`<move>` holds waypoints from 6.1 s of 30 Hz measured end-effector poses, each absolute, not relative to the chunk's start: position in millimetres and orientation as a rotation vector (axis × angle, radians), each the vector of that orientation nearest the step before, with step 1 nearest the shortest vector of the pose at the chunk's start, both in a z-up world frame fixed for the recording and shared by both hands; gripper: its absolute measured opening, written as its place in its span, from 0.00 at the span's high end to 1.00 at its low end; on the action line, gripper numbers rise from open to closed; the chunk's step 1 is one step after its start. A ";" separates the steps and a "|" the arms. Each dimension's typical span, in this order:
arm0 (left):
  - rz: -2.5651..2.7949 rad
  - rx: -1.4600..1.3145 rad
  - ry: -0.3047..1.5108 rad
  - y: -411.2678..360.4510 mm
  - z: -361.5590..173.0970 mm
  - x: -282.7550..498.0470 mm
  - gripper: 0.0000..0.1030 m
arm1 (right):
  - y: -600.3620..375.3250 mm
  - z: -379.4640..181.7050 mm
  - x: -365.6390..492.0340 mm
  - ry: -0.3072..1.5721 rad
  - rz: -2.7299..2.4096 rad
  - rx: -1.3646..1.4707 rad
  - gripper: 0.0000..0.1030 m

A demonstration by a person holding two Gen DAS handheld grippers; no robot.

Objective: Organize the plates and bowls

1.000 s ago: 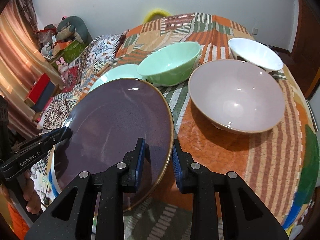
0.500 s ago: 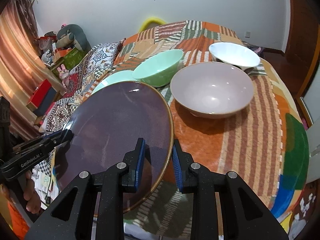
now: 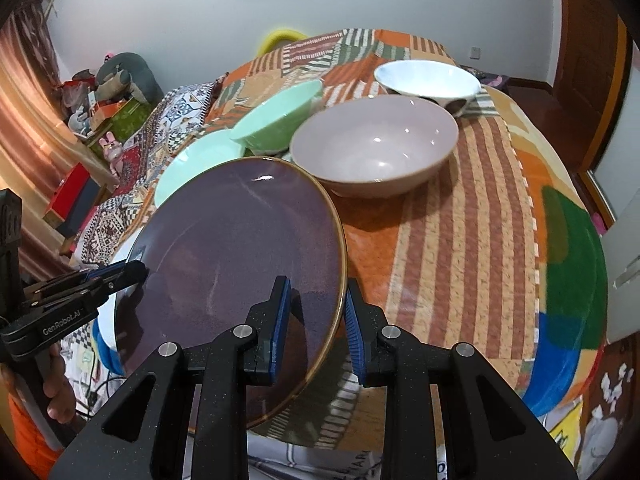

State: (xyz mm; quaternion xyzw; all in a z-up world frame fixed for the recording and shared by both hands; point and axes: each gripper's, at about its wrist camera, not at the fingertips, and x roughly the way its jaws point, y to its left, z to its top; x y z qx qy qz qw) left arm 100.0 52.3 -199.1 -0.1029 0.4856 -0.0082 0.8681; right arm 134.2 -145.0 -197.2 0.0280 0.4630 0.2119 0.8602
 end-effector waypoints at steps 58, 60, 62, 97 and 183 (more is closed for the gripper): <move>0.066 -0.178 0.807 82.4 -135.6 80.7 0.69 | -134.1 -150.8 127.4 0.836 0.461 0.030 0.55; 0.094 -0.162 0.773 89.5 -125.1 71.6 0.64 | -126.8 -144.7 125.3 0.814 0.478 0.023 0.54; 0.122 -0.142 0.745 95.3 -117.4 63.1 0.59 | -120.8 -138.9 122.3 0.791 0.494 0.017 0.52; 0.325 -0.343 0.956 221.8 -230.6 18.4 0.33 | 20.6 -196.6 134.4 0.964 0.682 -0.159 0.36; 0.167 -0.351 0.798 165.7 -160.6 39.2 0.70 | -18.9 -160.5 146.6 0.949 0.680 -0.060 0.73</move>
